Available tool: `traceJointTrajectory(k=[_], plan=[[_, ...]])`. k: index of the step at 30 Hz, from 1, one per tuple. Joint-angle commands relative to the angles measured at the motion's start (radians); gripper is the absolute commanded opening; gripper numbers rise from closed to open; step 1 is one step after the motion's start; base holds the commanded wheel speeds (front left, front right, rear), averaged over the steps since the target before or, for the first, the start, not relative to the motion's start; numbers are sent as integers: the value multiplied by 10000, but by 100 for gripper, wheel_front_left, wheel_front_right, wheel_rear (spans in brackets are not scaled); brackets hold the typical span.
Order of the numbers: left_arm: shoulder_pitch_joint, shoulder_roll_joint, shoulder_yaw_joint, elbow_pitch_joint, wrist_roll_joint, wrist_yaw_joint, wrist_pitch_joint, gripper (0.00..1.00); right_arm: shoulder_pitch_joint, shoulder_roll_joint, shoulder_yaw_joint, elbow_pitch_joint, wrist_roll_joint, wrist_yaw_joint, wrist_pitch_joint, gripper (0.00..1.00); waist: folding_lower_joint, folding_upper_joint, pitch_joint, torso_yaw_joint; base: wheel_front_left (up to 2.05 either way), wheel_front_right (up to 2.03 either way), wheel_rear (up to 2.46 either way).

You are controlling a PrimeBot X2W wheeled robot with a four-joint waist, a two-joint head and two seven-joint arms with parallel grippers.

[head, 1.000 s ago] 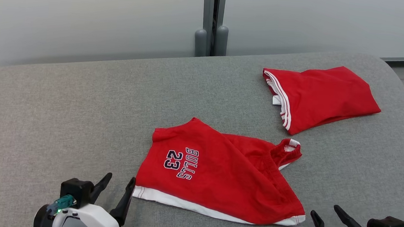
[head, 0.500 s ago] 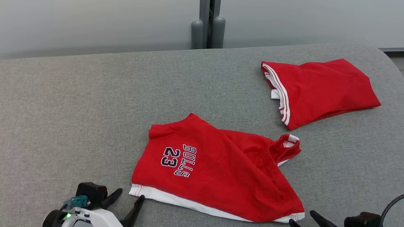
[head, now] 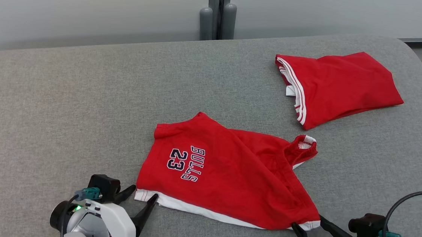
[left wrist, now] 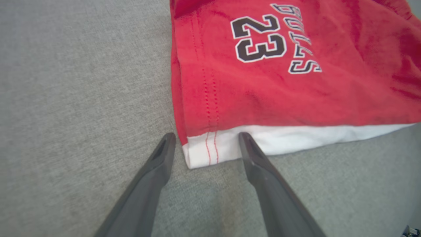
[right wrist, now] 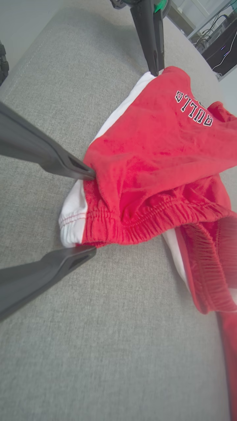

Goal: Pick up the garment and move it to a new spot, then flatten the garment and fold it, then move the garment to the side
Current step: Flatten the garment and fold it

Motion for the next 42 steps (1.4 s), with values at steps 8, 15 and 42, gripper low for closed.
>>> traceJointTrajectory(k=[8, 15, 42], plan=[[-122, 151, -195, 88, -234, -9, -188, 23, -341, -27, 494, 267, 365, 3, -292, 5, 0, -1, 5, 11, 0, 0, 0], [46, 257, -171, -204, -284, 129, -276, 0, -443, -114, 810, 430, 657, 3, -543, 0, 0, -1, -153, 105, 0, 0, 0], [1909, 1413, 405, -5519, -726, 1372, 641, 0, 842, -1083, -1157, -2601, 405, 3, -1497, 0, 0, -1, -1062, 909, 0, 0, 0]])
